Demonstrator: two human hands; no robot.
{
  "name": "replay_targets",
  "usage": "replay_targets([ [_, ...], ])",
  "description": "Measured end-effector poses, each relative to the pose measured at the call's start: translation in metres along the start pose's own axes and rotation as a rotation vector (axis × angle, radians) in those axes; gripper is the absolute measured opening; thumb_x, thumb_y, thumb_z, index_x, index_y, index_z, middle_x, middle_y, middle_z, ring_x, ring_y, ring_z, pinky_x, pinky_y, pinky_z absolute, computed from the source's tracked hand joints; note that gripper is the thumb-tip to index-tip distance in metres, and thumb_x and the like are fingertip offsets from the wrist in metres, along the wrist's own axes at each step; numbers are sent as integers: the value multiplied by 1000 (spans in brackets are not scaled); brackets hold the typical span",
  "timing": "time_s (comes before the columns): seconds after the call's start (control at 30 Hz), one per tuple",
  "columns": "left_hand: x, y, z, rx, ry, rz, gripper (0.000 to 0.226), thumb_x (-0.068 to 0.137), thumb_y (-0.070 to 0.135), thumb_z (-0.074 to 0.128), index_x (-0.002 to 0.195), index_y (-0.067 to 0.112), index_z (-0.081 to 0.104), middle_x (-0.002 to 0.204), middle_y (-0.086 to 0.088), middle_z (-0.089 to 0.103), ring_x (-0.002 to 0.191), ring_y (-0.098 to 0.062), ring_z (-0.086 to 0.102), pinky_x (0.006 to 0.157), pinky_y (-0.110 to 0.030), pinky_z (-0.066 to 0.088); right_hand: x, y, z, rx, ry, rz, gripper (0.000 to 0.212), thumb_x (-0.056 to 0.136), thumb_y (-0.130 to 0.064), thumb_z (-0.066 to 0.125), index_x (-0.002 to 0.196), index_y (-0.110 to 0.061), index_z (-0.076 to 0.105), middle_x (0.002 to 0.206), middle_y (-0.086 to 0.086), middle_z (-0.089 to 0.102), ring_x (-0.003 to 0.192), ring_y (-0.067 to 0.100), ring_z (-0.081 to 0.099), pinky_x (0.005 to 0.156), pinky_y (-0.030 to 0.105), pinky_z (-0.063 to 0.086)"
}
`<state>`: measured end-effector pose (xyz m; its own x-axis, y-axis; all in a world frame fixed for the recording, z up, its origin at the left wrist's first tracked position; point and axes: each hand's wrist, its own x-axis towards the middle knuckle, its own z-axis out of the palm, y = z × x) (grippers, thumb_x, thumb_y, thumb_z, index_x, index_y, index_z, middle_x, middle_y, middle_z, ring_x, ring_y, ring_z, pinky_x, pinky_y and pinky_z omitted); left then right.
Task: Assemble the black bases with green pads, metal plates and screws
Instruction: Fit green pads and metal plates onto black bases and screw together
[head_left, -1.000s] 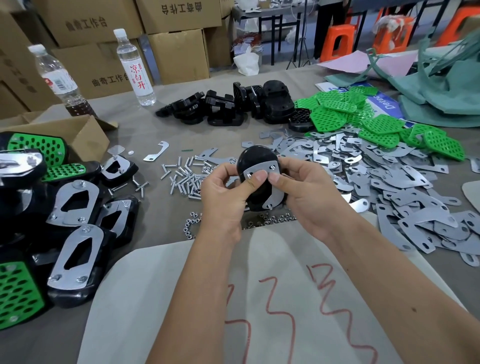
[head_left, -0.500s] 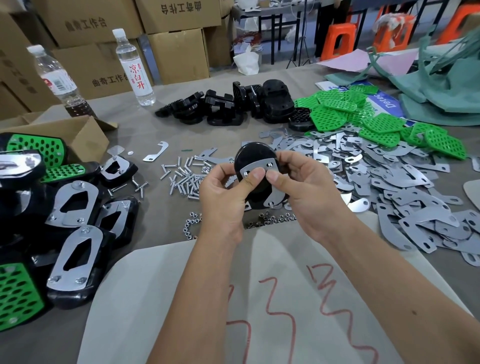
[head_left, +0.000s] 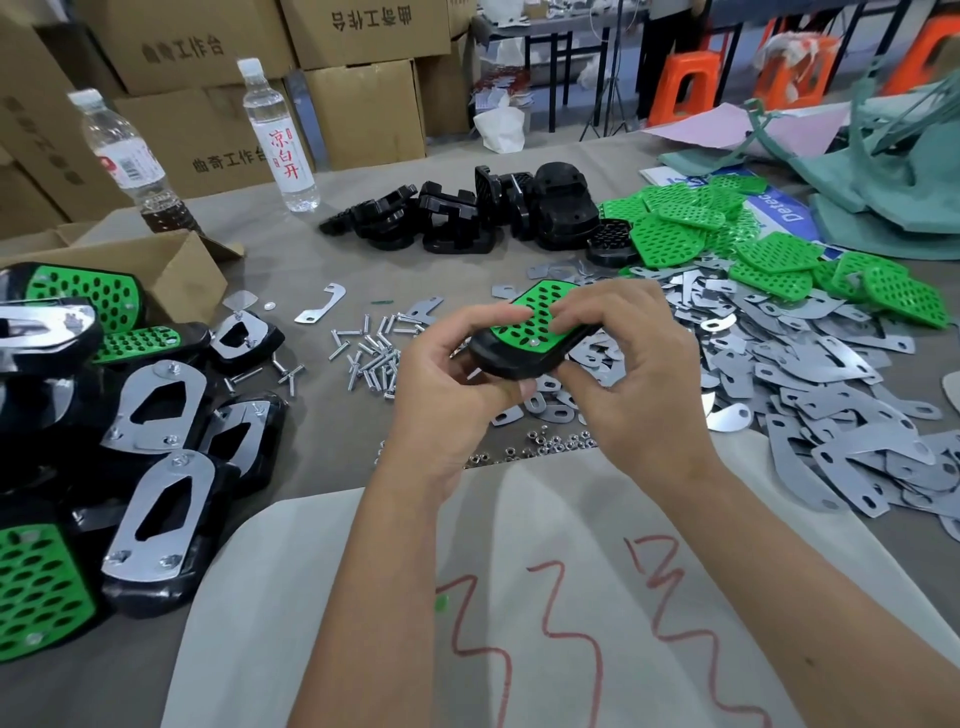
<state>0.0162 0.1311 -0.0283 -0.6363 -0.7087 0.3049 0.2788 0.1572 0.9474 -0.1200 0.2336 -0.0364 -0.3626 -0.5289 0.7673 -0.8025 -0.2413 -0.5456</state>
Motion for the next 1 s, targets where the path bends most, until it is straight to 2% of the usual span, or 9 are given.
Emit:
replay_targets([
  [0.13,-1,2,-2,32,-21,48,53,68,-21,77,104,18,76,106,-5,76,99,-15,70,82,-24,56,-2,2,1,155,19,112,40,72,6,82,106,-7,66,106,-3,64,109,32,63,92,52,55],
  [0.27,-2,5,-6,20,-31,27,42,67,-2,83,99,25,79,120,0,75,111,-15,68,96,-45,58,-2,3,0,245,3,203,35,76,-3,83,106,-11,67,104,2,69,107,26,66,92,52,55],
  [0.43,0,7,-10,3,-66,40,40,70,0,85,103,22,79,120,-5,75,112,-17,69,90,-32,57,-3,1,-1,355,-27,256,32,79,4,83,103,-8,67,100,-2,70,106,25,67,96,51,56],
  [0.5,0,6,-12,23,-85,56,43,70,-1,85,109,15,77,115,-10,75,109,-20,69,89,-34,58,-2,1,-2,389,-27,255,32,79,6,82,103,-8,67,100,0,71,105,25,67,97,49,56],
  [0.57,1,6,-15,32,-99,61,44,70,-2,86,108,18,78,112,-8,76,108,-21,69,92,-37,58,-2,2,-3,417,-36,248,32,79,8,81,104,-7,69,100,1,70,105,25,67,97,46,57],
  [0.73,2,7,-21,69,-116,30,28,80,10,81,107,18,78,103,-4,77,102,-22,69,91,-36,55,0,5,-5,401,-216,256,31,87,-6,77,112,-24,73,104,-2,72,106,23,67,98,41,54],
  [0.8,1,5,-18,43,-97,-20,28,81,22,81,107,16,76,102,-6,76,101,-24,68,92,-45,56,0,3,-5,498,-269,323,29,88,-7,75,111,-24,73,104,-3,72,105,21,67,93,38,55],
  [0.87,1,5,-16,-1,-94,-52,36,79,27,79,111,13,75,106,-9,75,103,-26,68,93,-44,57,0,1,-6,574,-287,365,28,87,-8,74,107,-28,71,102,-7,71,102,18,64,84,32,56],
  [1.0,1,6,-16,-24,-132,-46,27,84,17,76,111,14,74,106,-4,75,105,-22,68,92,-35,54,-2,-3,-5,622,-313,369,26,87,-8,73,106,-24,64,100,-5,64,100,24,57,79,36,56],
])
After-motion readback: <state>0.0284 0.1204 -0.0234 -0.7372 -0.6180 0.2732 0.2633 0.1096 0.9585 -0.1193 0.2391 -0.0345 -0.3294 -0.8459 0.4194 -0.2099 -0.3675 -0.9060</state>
